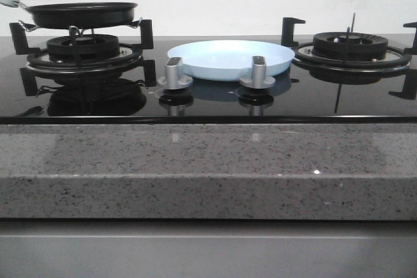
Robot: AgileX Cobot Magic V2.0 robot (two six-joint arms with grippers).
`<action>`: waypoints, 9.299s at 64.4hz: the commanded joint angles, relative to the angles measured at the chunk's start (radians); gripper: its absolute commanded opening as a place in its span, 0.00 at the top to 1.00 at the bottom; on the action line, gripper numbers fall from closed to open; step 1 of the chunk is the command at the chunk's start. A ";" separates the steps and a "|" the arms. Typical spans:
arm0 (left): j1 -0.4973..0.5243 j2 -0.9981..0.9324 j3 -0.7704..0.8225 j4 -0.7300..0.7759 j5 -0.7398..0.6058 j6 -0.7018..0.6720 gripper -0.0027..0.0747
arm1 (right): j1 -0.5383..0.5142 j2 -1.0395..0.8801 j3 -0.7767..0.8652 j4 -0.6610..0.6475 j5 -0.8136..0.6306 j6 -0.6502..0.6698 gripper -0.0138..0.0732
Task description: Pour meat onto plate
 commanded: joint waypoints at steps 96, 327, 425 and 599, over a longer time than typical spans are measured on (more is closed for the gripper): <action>0.004 -0.016 0.006 -0.018 -0.092 0.000 0.99 | -0.004 -0.017 -0.003 -0.013 -0.078 -0.004 0.91; 0.004 0.589 -0.612 -0.001 0.035 0.000 0.14 | 0.262 2.107 -2.128 0.006 0.874 -0.033 0.45; 0.004 0.589 -0.612 -0.001 0.035 0.000 0.14 | 0.212 1.968 -2.386 0.149 1.152 -0.005 0.91; 0.406 1.766 -1.486 -1.308 0.793 0.346 0.14 | 0.315 1.532 -1.404 0.275 0.561 -0.127 0.91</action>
